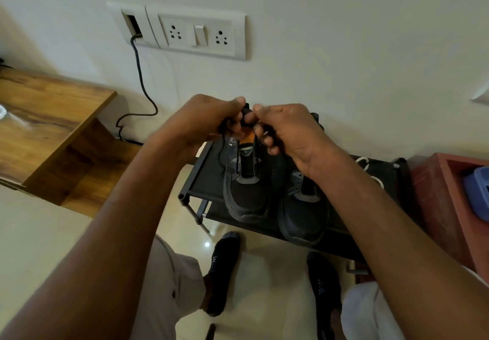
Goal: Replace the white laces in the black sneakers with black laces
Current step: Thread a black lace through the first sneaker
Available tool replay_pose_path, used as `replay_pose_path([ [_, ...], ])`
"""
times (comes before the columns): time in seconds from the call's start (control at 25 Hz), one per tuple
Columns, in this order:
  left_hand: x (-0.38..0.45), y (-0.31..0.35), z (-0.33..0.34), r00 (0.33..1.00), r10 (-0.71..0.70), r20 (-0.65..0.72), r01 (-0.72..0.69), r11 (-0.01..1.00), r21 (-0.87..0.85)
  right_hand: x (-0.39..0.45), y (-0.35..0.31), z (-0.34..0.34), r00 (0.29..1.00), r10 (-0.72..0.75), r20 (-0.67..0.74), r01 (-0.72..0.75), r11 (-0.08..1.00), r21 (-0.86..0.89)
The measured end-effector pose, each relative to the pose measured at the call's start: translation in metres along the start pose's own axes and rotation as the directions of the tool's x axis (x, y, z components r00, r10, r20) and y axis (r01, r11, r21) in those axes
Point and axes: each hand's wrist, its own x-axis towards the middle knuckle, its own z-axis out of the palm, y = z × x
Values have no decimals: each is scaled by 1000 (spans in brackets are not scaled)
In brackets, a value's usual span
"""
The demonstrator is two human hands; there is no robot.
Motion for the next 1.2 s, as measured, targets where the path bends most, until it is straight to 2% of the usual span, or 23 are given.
replay_pose_path([
  [0.12,-21,20,1,983,174,-56,-177,982,-59,-15,-29,-1,992,-124,-5,124,991,55],
  [0.24,-40,49,4,952,279,-127,-292,951,-102,-31,-56,-8,974,-223,-48,226,973,54],
  [0.36,-57,84,10,934,337,-121,-347,935,-75,-44,-83,-15,959,-265,-98,269,962,40],
  [0.48,-69,117,8,917,360,-170,-373,926,-50,-58,-117,-20,952,-291,-92,294,955,23],
  [0.72,-99,153,-2,898,387,-210,-418,900,-127,-82,-163,-16,946,-312,-89,308,950,-58],
  [0.88,-113,156,-10,876,402,-265,-441,892,-105,-88,-161,-6,952,-304,-40,301,952,-62],
  [1.0,-117,147,-12,861,407,-306,-441,896,-49,-88,-145,-1,959,-268,-94,265,963,-44],
  [1.12,-105,117,-13,842,374,-390,-406,914,-2,-79,-106,1,970,-193,-148,177,977,-115],
  [1.2,-88,80,-12,856,320,-406,-334,942,40,-70,-66,1,980,-133,-151,106,979,-176],
])
